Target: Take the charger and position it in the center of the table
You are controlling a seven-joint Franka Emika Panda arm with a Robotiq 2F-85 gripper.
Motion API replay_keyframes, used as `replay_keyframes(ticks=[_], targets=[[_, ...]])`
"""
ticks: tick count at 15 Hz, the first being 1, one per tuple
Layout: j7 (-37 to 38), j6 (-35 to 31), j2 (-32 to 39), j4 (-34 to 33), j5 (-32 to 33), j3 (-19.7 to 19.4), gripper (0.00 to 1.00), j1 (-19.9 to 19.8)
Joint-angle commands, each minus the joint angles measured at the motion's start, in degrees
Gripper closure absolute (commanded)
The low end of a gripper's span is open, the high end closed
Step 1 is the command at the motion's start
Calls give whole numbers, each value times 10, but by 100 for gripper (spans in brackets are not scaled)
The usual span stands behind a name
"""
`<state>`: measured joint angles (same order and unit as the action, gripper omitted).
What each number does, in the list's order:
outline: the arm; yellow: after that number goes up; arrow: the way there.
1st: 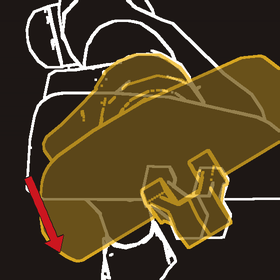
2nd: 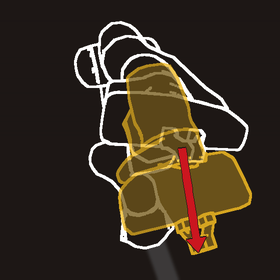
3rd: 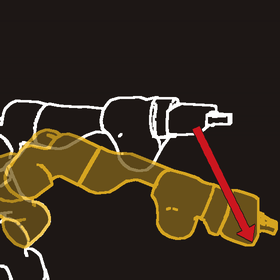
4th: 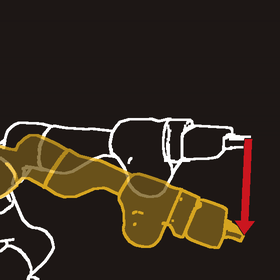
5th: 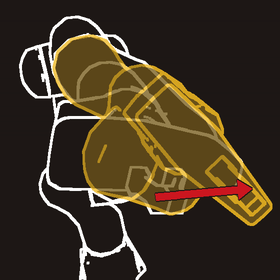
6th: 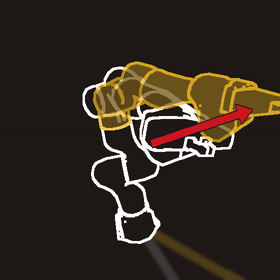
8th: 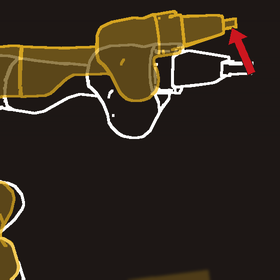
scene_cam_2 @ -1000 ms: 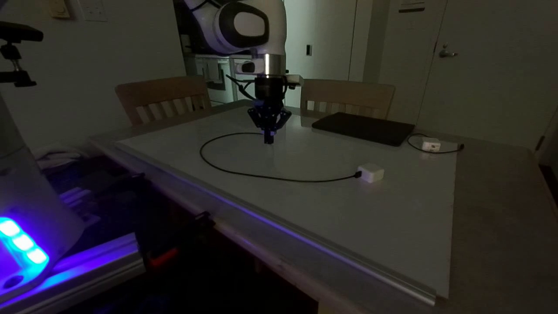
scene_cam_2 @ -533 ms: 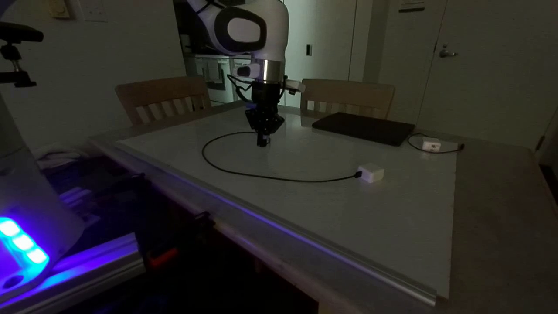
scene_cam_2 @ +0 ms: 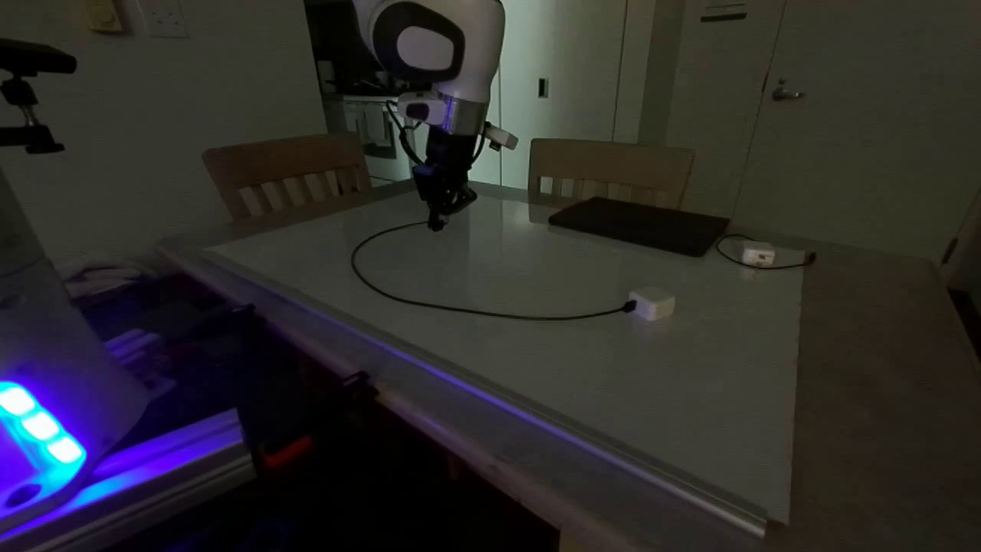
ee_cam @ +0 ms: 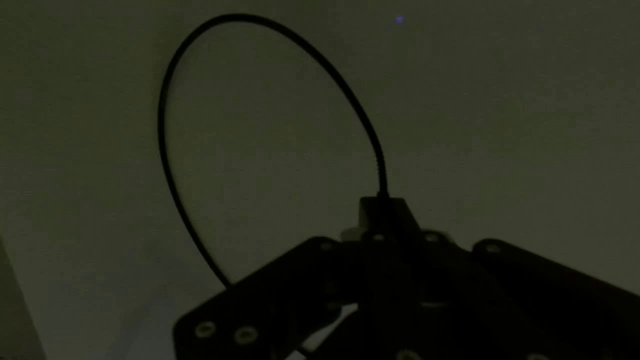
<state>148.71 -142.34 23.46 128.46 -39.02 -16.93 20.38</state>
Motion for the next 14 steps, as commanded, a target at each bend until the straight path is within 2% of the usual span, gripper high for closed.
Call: replay_keyframes(ticks=[1, 2, 7, 10, 14], targets=[[4, -17, -14, 13, -8, 80, 98, -87], [-3, -18, -8, 13, -34, 49, 98, -59], [4, -63, -1, 50, -106, -29, 98, -19], [4, -46, -2, 74, -137, -80, 98, 10], [4, -18, 7, 110, -166, -151, 98, 73]])
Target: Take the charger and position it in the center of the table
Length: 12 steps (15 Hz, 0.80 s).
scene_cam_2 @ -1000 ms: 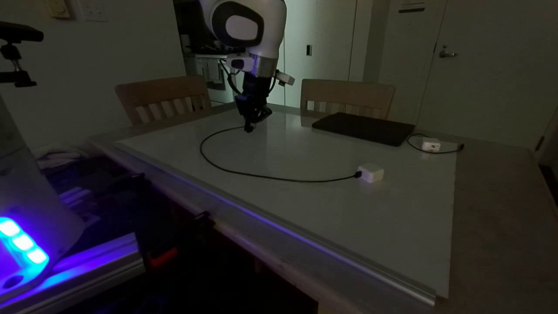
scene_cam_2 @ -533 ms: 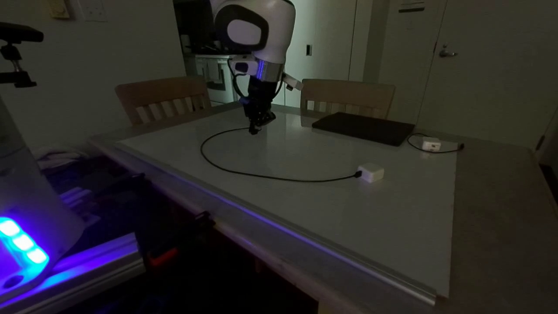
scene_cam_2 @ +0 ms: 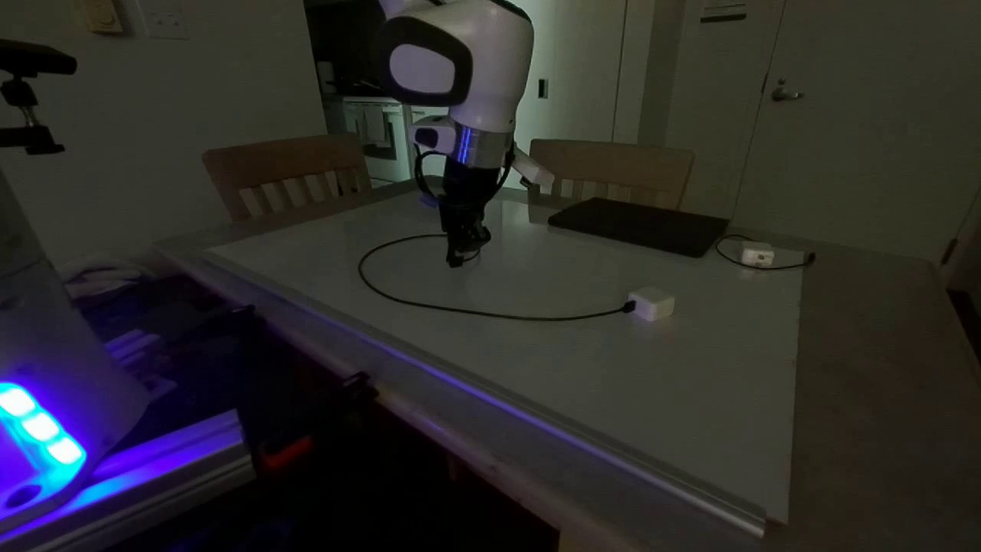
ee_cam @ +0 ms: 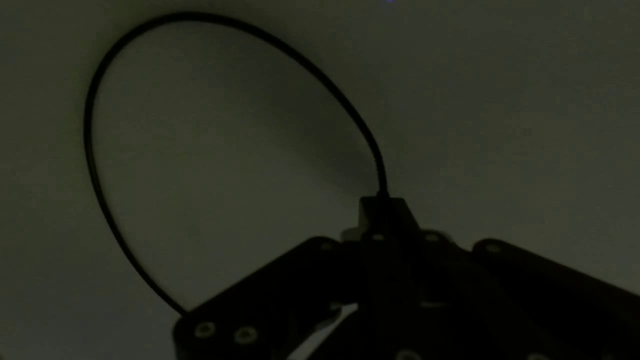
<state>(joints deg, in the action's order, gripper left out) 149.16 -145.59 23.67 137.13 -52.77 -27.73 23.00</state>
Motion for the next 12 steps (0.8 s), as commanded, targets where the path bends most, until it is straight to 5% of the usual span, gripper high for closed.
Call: replay_keyframes(ticks=[1, 4, 5, 6, 9, 12], targets=[[0, 19, 4, 32, -33, -54, 98, 61], [0, 26, 6, 46, -45, -84, 98, 100], [0, 24, 7, 48, -45, -96, 90, 116], [0, 17, 13, 46, -36, -105, 67, 130], [0, 29, 41, 29, -24, -137, 58, 172], [0, 31, 37, 30, 1, -158, 37, 209]])
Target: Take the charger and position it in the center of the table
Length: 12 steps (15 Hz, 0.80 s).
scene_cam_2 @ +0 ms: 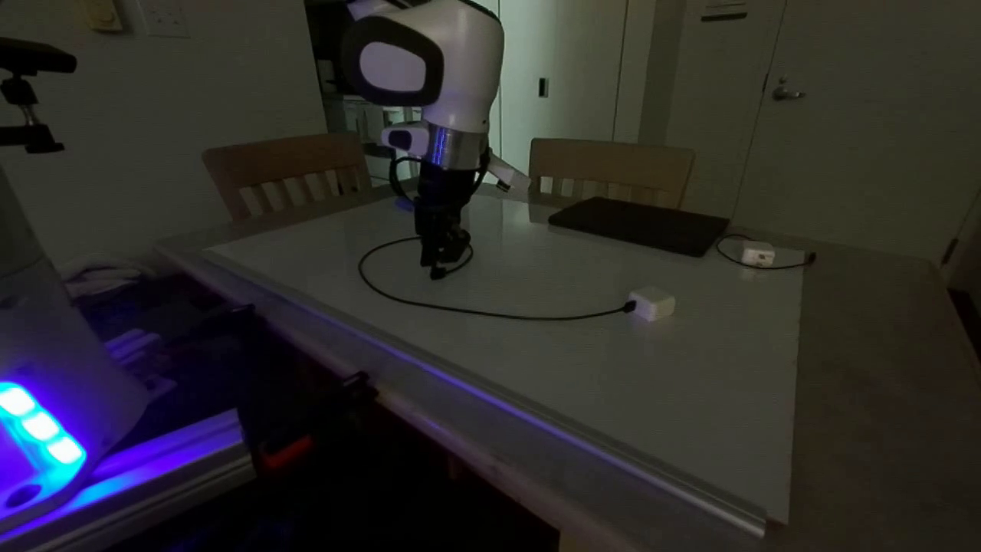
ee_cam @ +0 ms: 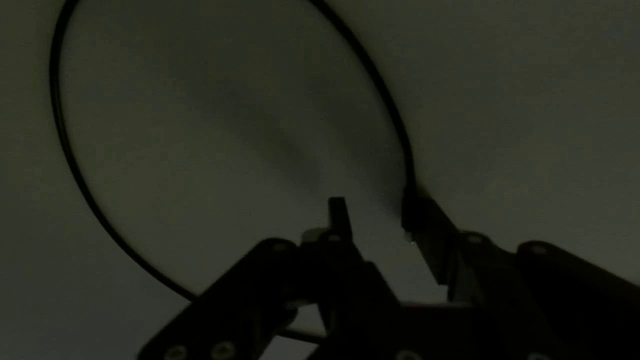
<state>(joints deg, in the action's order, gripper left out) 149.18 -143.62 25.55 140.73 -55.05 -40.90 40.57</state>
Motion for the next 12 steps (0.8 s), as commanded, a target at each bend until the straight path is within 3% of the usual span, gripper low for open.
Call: replay_keyframes(ticks=[1, 5, 12], targets=[[0, 14, 15, -5, 37, -36, 29, 46], [0, 44, 17, -8, 97, -90, 2, 99], [0, 100, 36, -34, 187, -199, 0, 163]])
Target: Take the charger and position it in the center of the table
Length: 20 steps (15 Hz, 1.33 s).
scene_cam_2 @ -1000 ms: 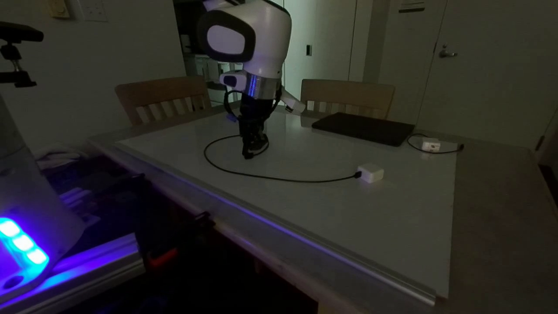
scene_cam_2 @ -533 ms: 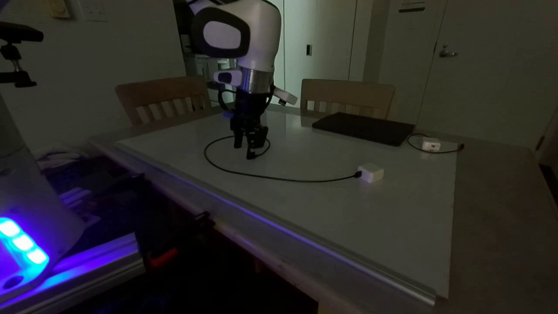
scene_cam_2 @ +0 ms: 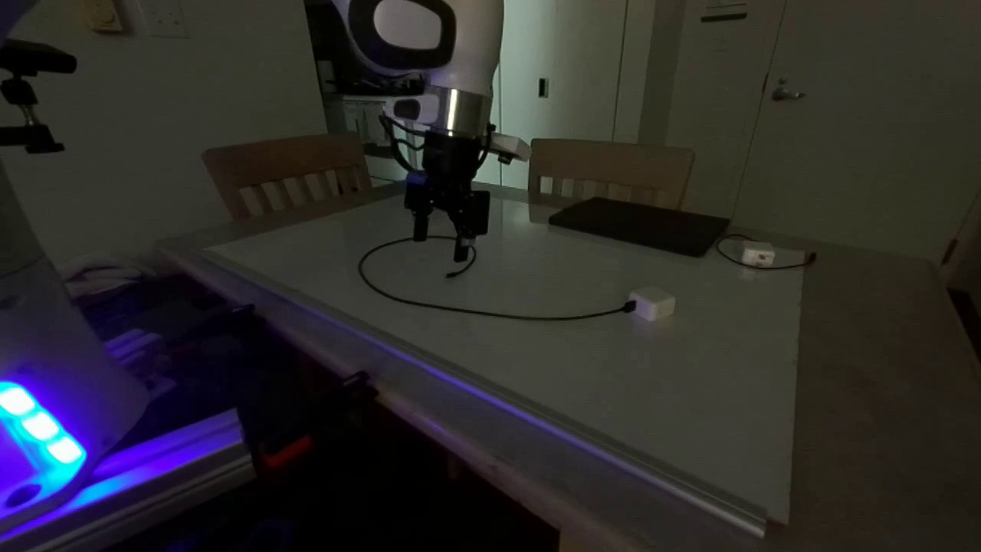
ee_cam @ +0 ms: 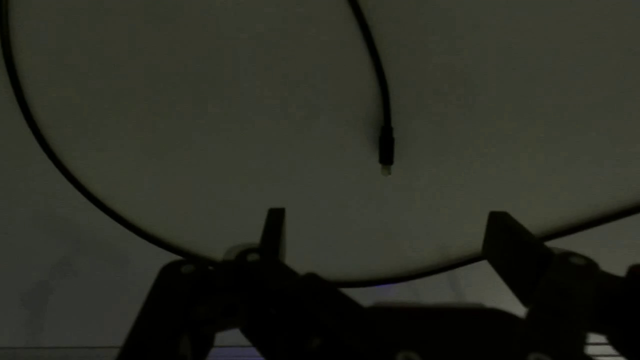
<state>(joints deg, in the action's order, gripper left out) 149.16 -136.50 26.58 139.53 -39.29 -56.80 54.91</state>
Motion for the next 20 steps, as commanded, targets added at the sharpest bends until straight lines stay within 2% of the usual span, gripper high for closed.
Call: replay_keyframes(ticks=[1, 5, 6, 7, 11, 14, 20], targets=[[0, 31, 35, -27, 35, -53, 0, 22], [0, 24, 83, -47, -11, -95, 0, 21], [0, 38, 79, -54, -6, -92, 0, 11], [0, 16, 52, -33, 9, -87, 0, 16], [0, 22, 67, -43, 4, -91, 0, 14], [0, 8, 92, -55, -21, -68, 0, -13], [1, -24, 128, -60, -74, -102, 0, -37]])
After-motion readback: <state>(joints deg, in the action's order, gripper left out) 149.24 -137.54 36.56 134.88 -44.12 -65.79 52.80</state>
